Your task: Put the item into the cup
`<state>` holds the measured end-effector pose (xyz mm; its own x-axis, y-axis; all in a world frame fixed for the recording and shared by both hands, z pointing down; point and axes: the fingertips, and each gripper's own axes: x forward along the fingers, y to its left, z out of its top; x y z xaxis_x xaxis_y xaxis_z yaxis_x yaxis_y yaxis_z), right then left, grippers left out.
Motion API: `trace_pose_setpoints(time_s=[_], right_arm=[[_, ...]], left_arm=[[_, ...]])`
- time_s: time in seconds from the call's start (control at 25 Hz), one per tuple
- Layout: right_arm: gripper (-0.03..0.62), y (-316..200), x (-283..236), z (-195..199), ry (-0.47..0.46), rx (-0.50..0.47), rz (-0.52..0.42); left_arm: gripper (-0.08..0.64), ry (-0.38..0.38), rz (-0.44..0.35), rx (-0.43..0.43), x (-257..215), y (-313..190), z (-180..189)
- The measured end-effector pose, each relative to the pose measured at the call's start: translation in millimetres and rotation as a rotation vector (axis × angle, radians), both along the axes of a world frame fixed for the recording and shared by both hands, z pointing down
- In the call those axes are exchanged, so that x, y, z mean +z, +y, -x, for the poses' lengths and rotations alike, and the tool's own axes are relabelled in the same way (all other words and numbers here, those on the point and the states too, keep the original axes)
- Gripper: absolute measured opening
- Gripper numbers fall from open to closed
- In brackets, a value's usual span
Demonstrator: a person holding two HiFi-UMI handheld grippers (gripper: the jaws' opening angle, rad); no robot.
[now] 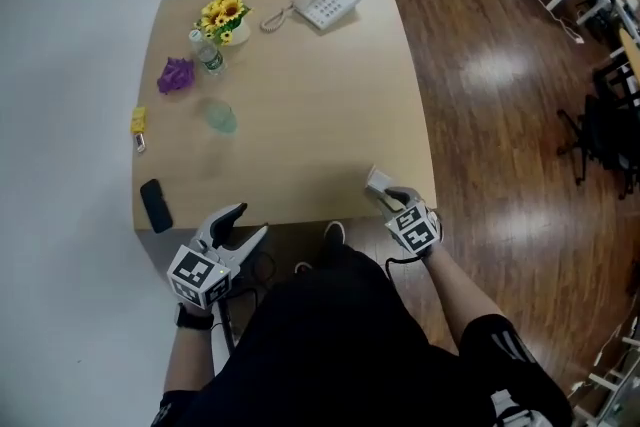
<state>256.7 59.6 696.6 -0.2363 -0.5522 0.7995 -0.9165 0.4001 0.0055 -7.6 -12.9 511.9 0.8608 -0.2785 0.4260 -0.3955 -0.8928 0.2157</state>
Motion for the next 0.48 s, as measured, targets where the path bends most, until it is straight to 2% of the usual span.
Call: trace_pose_setpoints(time_s=[0.12,0.24,0.48], right_arm=[[0.109,-1.4,21.3,-1.1,0.027,-0.064,0.055],[0.110,0.8,42.8,-8.5,0.099,-0.112,0.119],[0.110,-1.1,72.8,-17.1,0.215,-0.192,0.179]], left_arm=[[0.225,-0.003,0.016,-0.022,-0.2,-14.6,-14.5],[0.225,-0.015,0.021,-0.027,4.1,-20.5,-23.4],[0.225,-0.047,0.060,-0.015,14.6,-30.6,-30.1]])
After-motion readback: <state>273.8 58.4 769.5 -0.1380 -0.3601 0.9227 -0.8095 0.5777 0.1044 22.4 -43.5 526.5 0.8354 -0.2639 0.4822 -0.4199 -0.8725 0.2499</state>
